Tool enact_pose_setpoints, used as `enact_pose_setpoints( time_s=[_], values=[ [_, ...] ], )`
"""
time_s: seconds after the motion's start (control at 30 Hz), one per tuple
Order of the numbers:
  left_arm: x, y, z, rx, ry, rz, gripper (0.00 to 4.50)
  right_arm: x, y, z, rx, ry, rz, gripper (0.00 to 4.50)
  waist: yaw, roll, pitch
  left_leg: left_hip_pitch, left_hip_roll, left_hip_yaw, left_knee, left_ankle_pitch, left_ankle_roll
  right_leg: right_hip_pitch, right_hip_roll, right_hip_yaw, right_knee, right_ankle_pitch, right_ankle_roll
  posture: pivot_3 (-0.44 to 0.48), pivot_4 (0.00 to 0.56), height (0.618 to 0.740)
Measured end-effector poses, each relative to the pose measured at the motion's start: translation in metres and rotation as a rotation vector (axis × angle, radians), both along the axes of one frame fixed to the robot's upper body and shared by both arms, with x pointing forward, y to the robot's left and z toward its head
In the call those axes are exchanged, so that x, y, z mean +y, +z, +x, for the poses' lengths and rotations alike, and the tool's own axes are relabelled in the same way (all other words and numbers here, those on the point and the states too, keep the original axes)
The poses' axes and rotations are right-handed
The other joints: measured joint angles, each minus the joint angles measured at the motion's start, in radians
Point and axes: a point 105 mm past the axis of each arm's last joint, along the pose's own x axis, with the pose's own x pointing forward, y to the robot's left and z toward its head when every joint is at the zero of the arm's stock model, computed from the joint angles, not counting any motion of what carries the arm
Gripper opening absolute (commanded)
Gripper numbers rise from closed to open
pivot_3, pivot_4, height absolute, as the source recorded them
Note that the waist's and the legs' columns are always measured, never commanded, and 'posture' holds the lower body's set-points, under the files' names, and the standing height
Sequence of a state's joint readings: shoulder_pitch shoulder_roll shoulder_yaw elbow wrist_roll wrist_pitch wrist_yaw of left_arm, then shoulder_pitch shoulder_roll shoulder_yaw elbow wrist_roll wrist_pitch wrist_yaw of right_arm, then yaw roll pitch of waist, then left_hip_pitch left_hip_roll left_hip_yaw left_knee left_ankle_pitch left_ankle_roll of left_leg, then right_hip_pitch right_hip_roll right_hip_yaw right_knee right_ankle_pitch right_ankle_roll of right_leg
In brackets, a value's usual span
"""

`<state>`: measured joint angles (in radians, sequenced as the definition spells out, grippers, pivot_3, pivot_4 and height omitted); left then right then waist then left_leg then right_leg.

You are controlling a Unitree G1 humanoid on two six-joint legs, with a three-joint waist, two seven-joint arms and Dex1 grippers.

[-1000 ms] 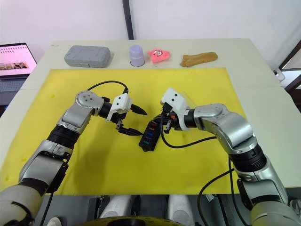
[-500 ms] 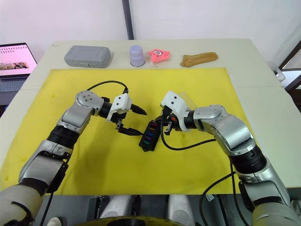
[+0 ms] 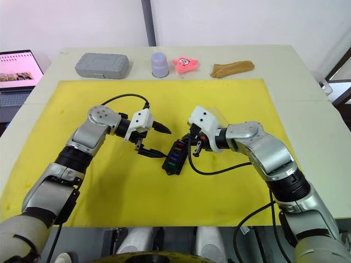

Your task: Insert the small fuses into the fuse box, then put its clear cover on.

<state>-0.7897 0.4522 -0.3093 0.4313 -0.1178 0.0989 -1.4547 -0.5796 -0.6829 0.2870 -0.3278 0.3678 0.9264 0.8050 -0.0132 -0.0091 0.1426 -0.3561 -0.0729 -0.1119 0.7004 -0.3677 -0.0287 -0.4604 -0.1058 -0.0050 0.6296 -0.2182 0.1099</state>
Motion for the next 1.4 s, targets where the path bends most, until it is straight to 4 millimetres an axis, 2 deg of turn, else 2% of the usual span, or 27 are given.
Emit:
enact_pose_setpoints(
  time_s=[0.4,0.57,0.7,0.8,0.9,0.93,1.03,1.2,1.3,1.4],
  values=[
    [0.007,0.001,0.0,0.004,0.012,0.01,4.5,-0.001,0.003,-0.002,0.025,-0.002,0.027,0.06,0.0,0.0,0.0,0.0,0.0,0.0,0.0,0.0,0.0,0.0,0.0,0.0,0.0,0.0,0.0,0.0,0.15,0.74],
    [0.015,0.01,-0.001,0.01,0.039,-0.008,4.5,-0.001,0.029,-0.003,-0.009,0.006,0.096,0.06,0.0,0.0,0.0,0.0,0.0,0.0,0.0,0.0,0.0,0.0,0.0,0.0,0.0,0.0,0.0,0.0,0.15,0.74],
    [0.027,0.017,-0.005,0.017,0.071,-0.024,4.5,-0.006,0.039,-0.002,-0.059,-0.002,0.092,0.06,0.0,0.0,0.0,0.0,0.0,0.0,0.0,0.0,0.0,-0.001,0.0,0.0,0.0,0.0,0.0,0.0,0.15,0.74],
    [0.044,0.021,-0.011,0.028,0.112,-0.019,4.5,-0.026,0.041,-0.003,-0.098,-0.046,0.035,0.87,0.001,0.0,0.0,-0.001,0.0,0.0,0.0,0.0,0.0,-0.001,0.0,0.0,0.0,0.0,0.0,0.0,0.15,0.74],
    [0.075,0.025,-0.013,0.039,0.215,0.007,4.5,-0.06,0.037,-0.005,-0.097,-0.143,-0.022,2.3,0.002,0.0,0.0,-0.001,0.0,0.0,-0.001,0.0,0.0,-0.001,0.0,0.0,0.0,0.0,0.0,0.0,0.15,0.74],
    [0.08,0.027,-0.013,0.035,0.237,0.004,4.5,-0.068,0.037,-0.006,-0.098,-0.163,-0.03,2.92,0.002,0.0,0.0,0.0,0.0,0.0,-0.001,0.0,0.0,0.0,0.0,0.0,0.0,0.0,0.0,0.0,0.15,0.74],
    [0.082,0.032,-0.016,0.02,0.258,-0.01,4.5,-0.085,0.037,-0.011,-0.101,-0.201,-0.045,4.48,0.006,0.0,0.0,0.0,0.0,0.0,0.0,0.0,0.0,0.001,0.0,0.0,0.0,0.0,0.0,0.0,0.15,0.74],
    [0.099,0.03,-0.018,0.022,0.339,-0.01,4.5,-0.117,0.029,-0.02,-0.075,-0.284,-0.094,4.48,0.003,0.0,0.0,0.0,0.001,0.001,-0.001,0.0,0.001,0.0,0.0,0.0,0.0,0.0,0.0,0.0,0.15,0.74],
    [0.102,0.031,-0.019,0.025,0.356,-0.02,4.5,-0.126,0.029,-0.018,-0.068,-0.322,-0.083,4.48,0.002,0.0,0.0,0.0,0.001,0.001,-0.001,0.0,0.001,0.0,0.001,0.0,0.0,0.0,0.0,0.0,0.15,0.74],
    [0.095,0.031,-0.017,0.011,0.357,-0.043,4.5,-0.127,0.039,0.003,-0.08,-0.371,-0.028,4.48,0.001,0.0,0.0,0.001,0.001,0.002,-0.001,0.0,0.0,0.001,0.0,0.001,-0.001,0.0,0.0,0.0,0.15,0.74]
  ],
)
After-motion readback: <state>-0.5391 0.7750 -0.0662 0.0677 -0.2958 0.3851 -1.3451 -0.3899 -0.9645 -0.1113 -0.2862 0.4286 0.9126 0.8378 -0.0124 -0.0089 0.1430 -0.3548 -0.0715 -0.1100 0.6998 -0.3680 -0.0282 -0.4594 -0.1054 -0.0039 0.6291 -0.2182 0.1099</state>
